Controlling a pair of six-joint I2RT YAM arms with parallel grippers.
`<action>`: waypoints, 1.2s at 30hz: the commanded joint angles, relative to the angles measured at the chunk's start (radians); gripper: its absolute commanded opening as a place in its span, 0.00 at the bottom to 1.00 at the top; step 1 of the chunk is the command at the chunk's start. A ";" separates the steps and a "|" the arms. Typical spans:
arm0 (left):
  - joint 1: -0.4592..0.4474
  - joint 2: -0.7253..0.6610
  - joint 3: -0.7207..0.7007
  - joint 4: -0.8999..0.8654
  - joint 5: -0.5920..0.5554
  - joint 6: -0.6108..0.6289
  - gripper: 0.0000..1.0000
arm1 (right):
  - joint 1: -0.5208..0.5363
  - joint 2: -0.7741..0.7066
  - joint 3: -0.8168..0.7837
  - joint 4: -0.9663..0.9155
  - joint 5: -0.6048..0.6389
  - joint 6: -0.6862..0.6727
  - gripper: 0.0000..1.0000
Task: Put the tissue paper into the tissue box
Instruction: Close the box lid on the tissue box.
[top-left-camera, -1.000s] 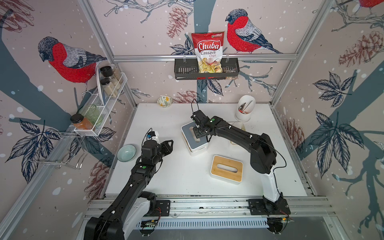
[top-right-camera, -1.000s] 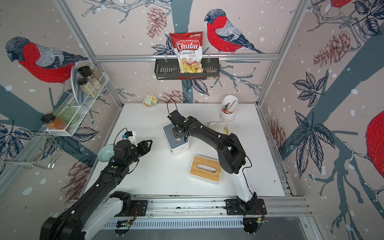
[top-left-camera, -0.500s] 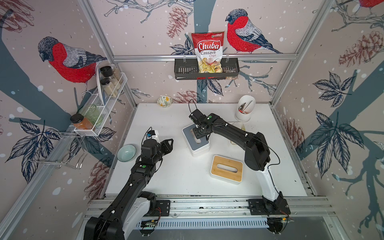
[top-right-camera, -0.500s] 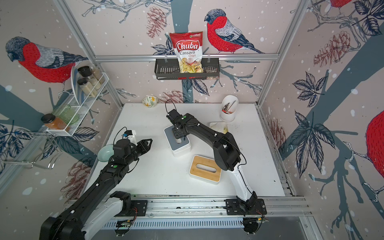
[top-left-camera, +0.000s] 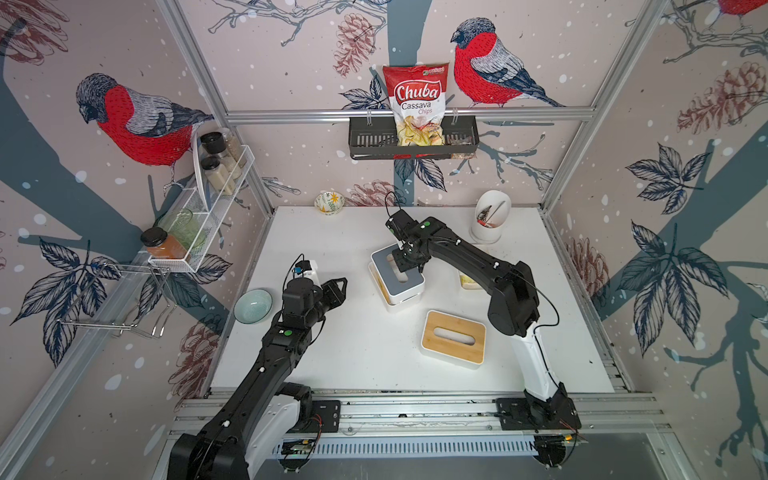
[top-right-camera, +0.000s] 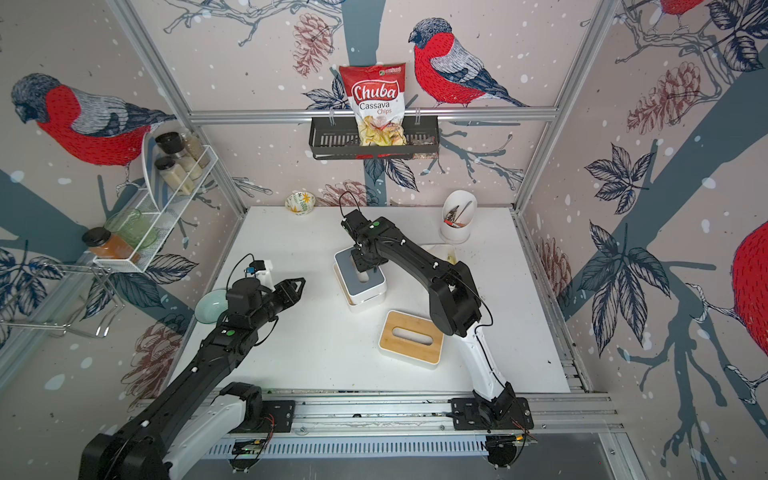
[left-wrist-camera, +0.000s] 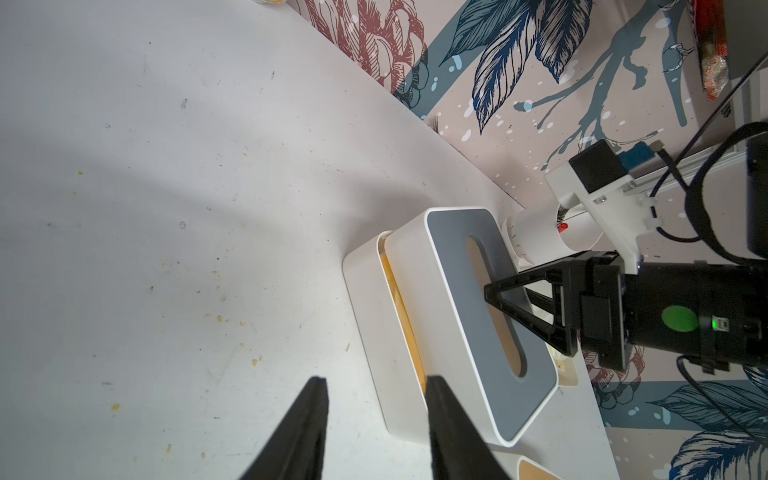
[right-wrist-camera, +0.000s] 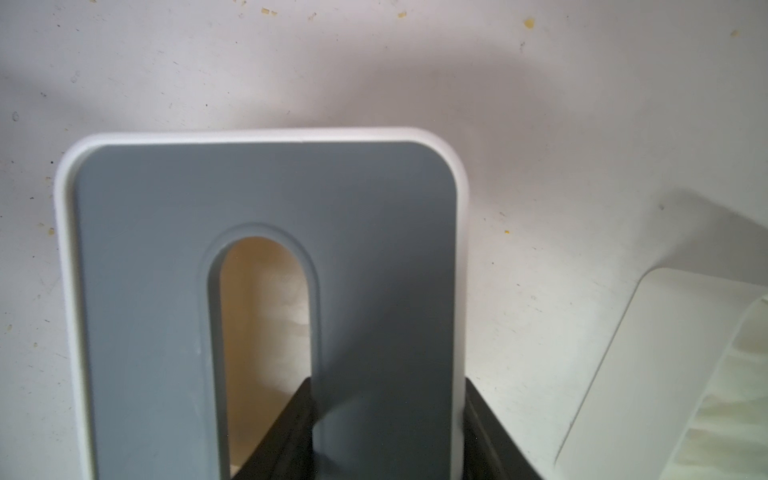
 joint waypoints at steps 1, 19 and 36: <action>0.003 0.000 0.001 0.018 0.007 0.012 0.43 | -0.003 0.027 0.010 -0.073 -0.051 -0.016 0.37; 0.003 -0.005 -0.011 0.028 0.008 0.008 0.43 | 0.003 0.047 0.095 -0.183 -0.071 -0.018 0.38; 0.003 -0.010 -0.017 0.023 0.000 0.013 0.43 | 0.016 0.061 0.150 -0.251 -0.059 -0.017 0.38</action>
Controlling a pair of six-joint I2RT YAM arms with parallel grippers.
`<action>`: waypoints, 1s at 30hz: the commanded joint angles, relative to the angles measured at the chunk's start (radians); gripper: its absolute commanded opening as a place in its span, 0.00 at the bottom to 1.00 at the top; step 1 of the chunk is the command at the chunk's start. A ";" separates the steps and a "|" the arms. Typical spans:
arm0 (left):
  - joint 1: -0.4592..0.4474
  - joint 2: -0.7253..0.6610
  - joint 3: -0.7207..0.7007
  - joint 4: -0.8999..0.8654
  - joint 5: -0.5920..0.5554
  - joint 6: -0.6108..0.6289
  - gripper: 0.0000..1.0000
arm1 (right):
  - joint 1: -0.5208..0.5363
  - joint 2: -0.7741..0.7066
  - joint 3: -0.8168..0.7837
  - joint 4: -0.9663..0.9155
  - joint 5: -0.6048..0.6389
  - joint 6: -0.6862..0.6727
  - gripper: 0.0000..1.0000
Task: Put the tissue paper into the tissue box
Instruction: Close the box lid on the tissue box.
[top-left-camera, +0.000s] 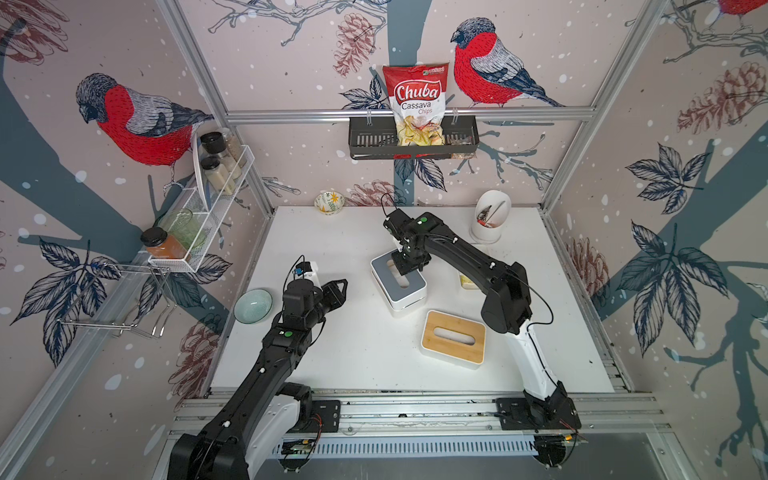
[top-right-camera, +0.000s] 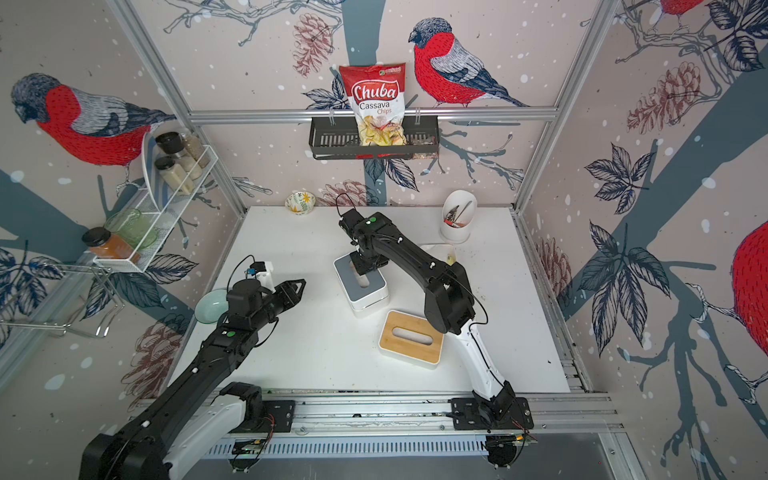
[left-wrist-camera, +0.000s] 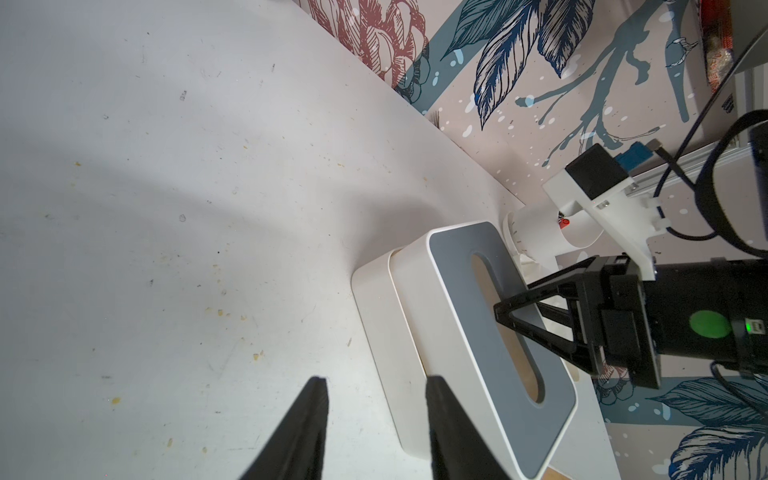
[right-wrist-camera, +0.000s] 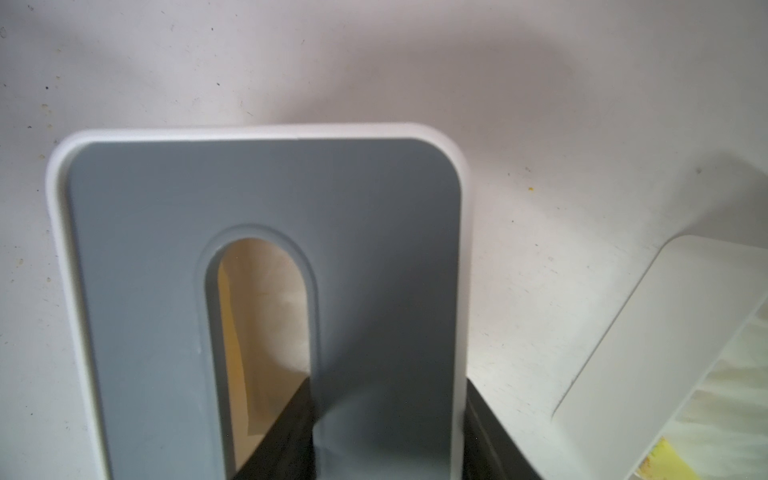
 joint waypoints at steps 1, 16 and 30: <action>0.003 -0.006 -0.002 0.018 -0.002 0.013 0.43 | 0.001 0.005 0.001 -0.046 -0.008 0.001 0.38; 0.003 -0.010 -0.006 0.015 0.002 0.014 0.43 | -0.015 0.063 0.008 -0.003 -0.031 -0.002 0.38; 0.003 -0.014 -0.006 0.012 0.009 0.009 0.43 | -0.007 0.007 -0.033 0.184 0.018 0.041 0.34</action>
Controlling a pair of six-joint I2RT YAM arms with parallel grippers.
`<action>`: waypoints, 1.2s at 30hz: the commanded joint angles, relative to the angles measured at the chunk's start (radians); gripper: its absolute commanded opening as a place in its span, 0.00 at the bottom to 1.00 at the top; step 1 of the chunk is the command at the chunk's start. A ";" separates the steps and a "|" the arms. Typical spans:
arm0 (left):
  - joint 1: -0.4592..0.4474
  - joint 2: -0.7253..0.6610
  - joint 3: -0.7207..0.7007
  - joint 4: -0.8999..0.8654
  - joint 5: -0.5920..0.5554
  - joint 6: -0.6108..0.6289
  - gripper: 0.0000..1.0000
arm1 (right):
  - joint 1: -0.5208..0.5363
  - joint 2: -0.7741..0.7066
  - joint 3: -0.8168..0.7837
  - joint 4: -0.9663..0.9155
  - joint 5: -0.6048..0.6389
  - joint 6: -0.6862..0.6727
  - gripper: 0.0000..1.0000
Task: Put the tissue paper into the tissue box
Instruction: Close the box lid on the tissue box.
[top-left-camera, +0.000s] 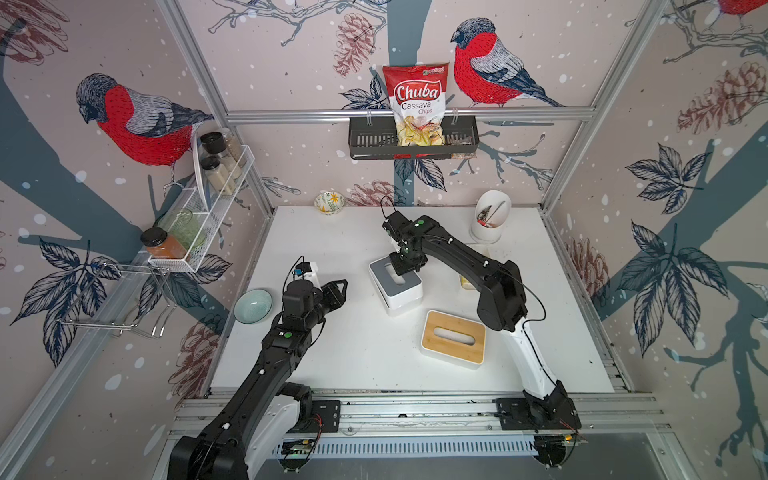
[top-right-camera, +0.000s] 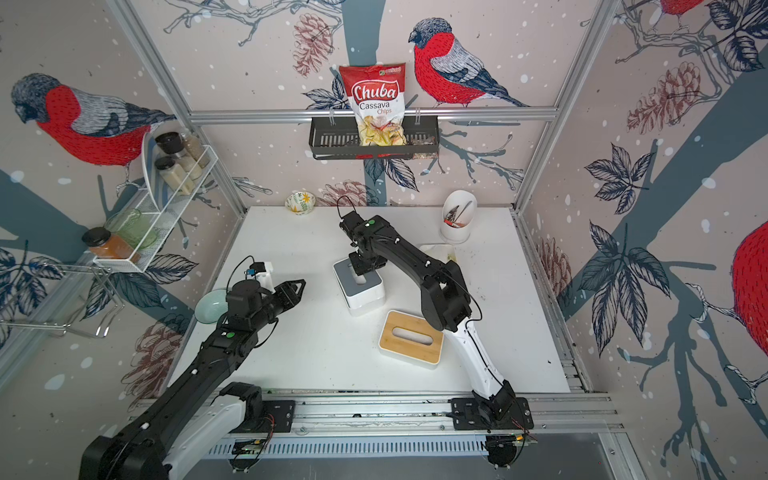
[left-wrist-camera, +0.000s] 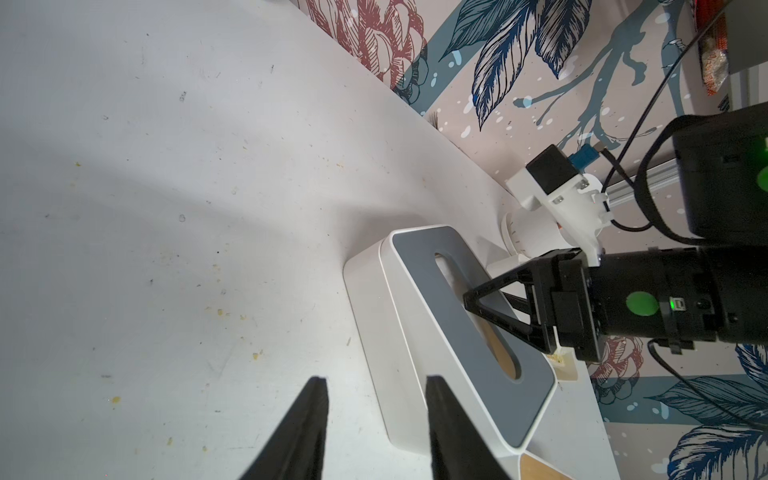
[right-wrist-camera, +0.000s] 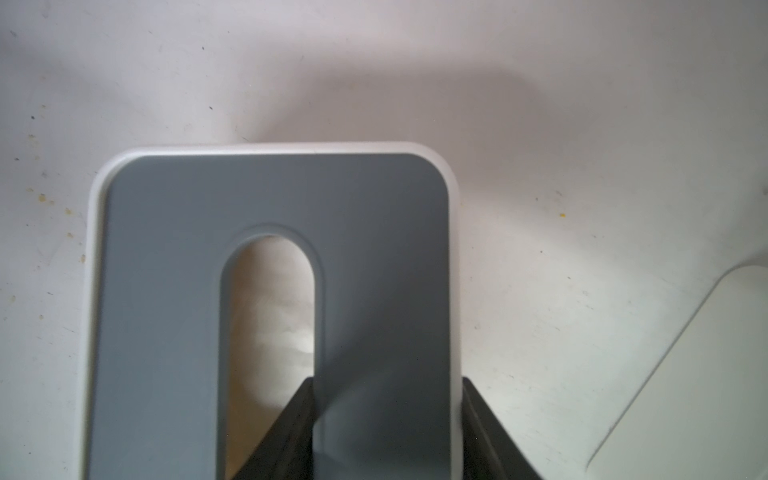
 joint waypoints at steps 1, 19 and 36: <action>0.003 -0.003 -0.001 0.012 0.009 0.010 0.43 | 0.007 -0.036 -0.021 0.094 0.043 0.019 0.34; 0.003 -0.012 -0.001 0.004 0.005 0.014 0.43 | 0.032 -0.117 -0.217 0.302 0.118 0.040 0.28; 0.004 -0.004 0.019 -0.003 0.008 0.022 0.43 | 0.058 -0.184 -0.326 0.366 0.170 0.071 0.83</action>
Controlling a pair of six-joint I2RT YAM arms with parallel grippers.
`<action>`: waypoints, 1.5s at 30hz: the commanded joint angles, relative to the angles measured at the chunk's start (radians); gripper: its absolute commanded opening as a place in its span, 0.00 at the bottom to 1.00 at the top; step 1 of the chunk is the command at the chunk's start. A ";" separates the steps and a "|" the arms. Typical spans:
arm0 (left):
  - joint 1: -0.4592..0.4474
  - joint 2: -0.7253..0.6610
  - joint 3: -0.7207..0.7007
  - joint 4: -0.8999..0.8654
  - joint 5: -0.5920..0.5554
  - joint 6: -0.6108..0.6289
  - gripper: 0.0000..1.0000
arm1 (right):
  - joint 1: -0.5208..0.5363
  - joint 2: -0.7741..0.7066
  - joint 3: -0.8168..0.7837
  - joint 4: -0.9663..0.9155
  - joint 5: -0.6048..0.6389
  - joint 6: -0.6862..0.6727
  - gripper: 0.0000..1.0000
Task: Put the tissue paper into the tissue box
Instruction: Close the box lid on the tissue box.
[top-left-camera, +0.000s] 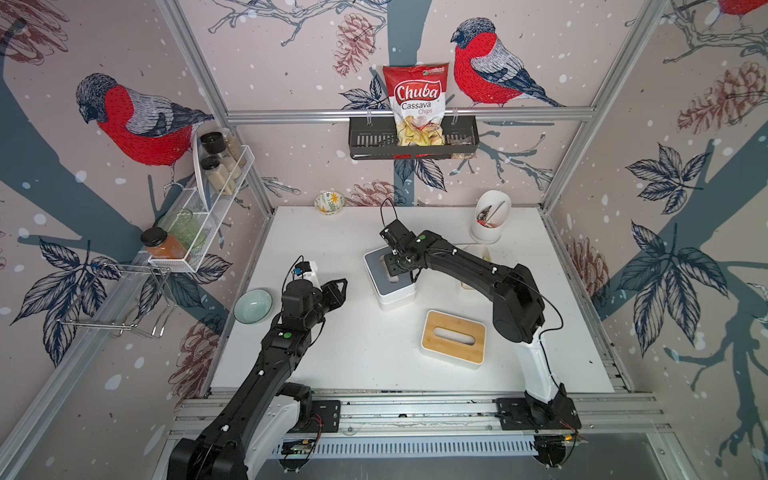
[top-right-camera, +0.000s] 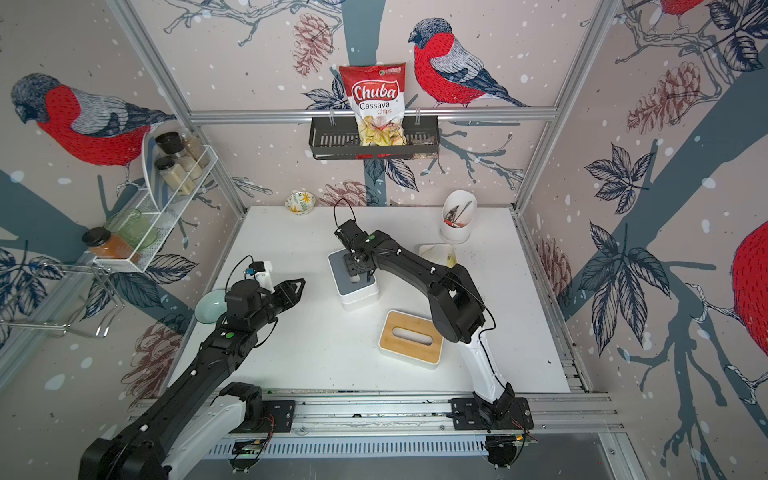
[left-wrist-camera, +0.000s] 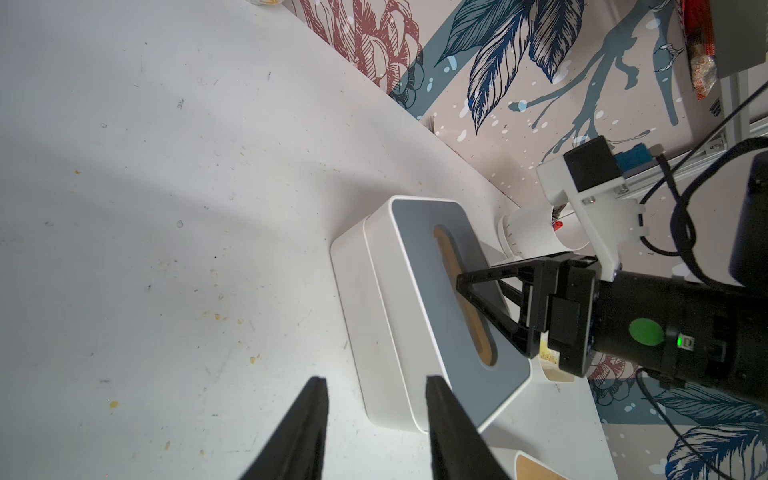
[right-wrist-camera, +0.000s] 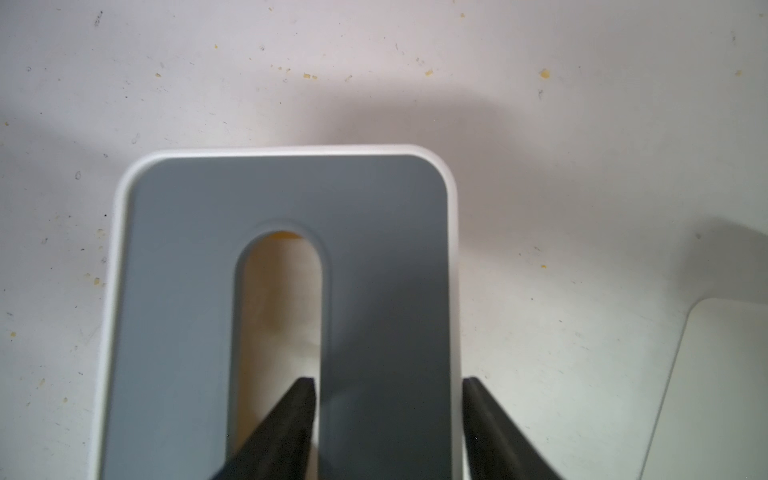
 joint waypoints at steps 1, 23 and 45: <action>0.003 0.004 0.015 -0.001 0.012 0.019 0.43 | 0.002 -0.032 -0.016 0.002 0.034 0.016 0.90; -0.041 0.193 0.279 -0.141 0.046 0.005 0.66 | -0.036 -0.648 -0.574 0.213 -0.023 0.090 1.00; -0.063 0.438 0.199 0.419 -0.089 0.114 0.72 | -0.052 -0.416 -0.287 0.000 0.005 0.113 1.00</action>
